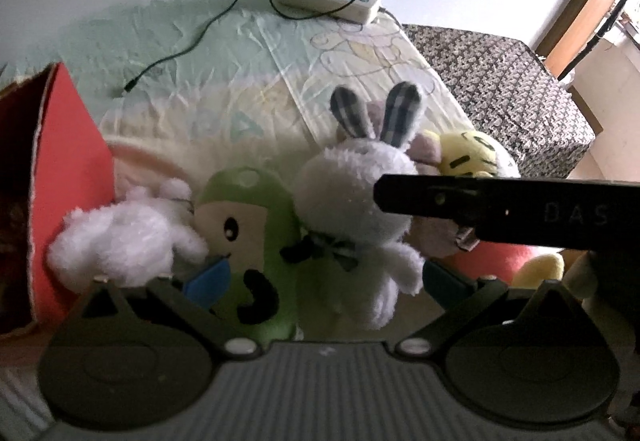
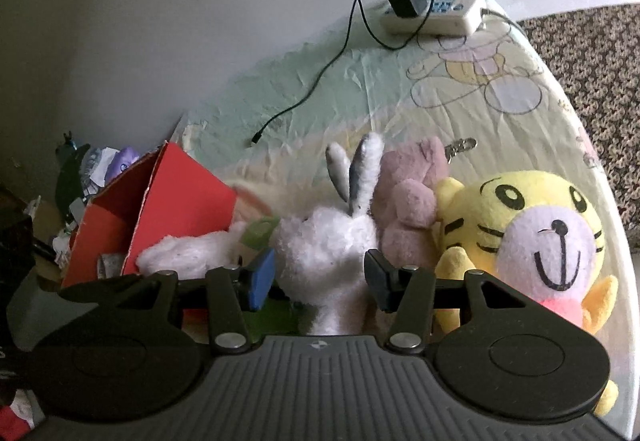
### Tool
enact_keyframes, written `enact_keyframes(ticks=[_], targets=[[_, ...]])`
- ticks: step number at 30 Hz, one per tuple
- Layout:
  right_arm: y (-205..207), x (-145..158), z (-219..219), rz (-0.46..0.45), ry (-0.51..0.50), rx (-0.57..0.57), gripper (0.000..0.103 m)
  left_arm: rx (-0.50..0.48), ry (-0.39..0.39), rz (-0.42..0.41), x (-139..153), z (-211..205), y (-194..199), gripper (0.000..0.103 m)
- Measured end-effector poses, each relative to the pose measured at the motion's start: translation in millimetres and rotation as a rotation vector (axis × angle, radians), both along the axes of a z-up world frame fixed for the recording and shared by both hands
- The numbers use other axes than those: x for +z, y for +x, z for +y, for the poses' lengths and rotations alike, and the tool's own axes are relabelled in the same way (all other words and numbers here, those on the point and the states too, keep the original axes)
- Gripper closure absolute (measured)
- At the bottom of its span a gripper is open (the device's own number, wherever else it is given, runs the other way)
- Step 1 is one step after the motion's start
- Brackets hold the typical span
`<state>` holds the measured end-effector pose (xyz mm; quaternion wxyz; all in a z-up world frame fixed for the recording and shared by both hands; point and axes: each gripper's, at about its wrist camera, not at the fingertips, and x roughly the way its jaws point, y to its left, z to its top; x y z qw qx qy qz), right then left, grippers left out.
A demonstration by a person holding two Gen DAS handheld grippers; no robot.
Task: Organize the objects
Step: 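Reach the right gripper to the white bunny plush and grasp it, then carry the bunny with the right gripper into the red box and release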
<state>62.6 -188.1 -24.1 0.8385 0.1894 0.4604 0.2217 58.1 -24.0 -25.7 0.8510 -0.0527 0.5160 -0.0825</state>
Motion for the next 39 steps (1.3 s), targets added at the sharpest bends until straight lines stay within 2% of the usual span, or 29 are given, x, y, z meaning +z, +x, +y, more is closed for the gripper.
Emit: enact_keyframes(ticks=[5,10,15,17,19,23,25,33,39], targets=[[7.5,-9.2,4.0,0.024,0.004,0.001,0.048,0.009,0.004,0.027,-9.8,0.2,10.1,0.002],[9.8,-13.8,7.0,0.021,0.008,-0.008,0.047,0.005,0.028,0.011,-11.9,-3.4,15.2,0.005],[6.1,-11.7,4.5,0.003,0.013,0.004,0.06,-0.001,0.041,-0.008,-11.2,-5.8,14.9,0.009],[3.0,-9.9,2.8,-0.001,0.022,0.002,0.063,-0.009,0.028,-0.018,-9.0,-4.8,13.2,0.014],[-1.1,-6.3,3.4,-0.013,0.031,0.008,0.064,-0.025,0.008,-0.031,-4.7,-4.3,9.8,0.024],[-12.3,5.3,5.0,-0.051,0.05,0.025,0.066,-0.062,-0.035,-0.03,-0.6,-8.4,2.7,0.034],[-19.9,13.9,4.9,-0.078,0.061,0.025,0.066,-0.087,-0.062,-0.04,3.8,-10.1,-2.6,0.043],[-44.2,48.1,6.3,-0.205,0.113,0.011,0.066,-0.119,-0.096,-0.18,42.4,-7.2,-35.5,0.043],[-52.2,83.6,30.9,-0.319,0.17,0.029,0.066,-0.105,-0.122,-0.296,78.9,20.0,-58.1,0.043]])
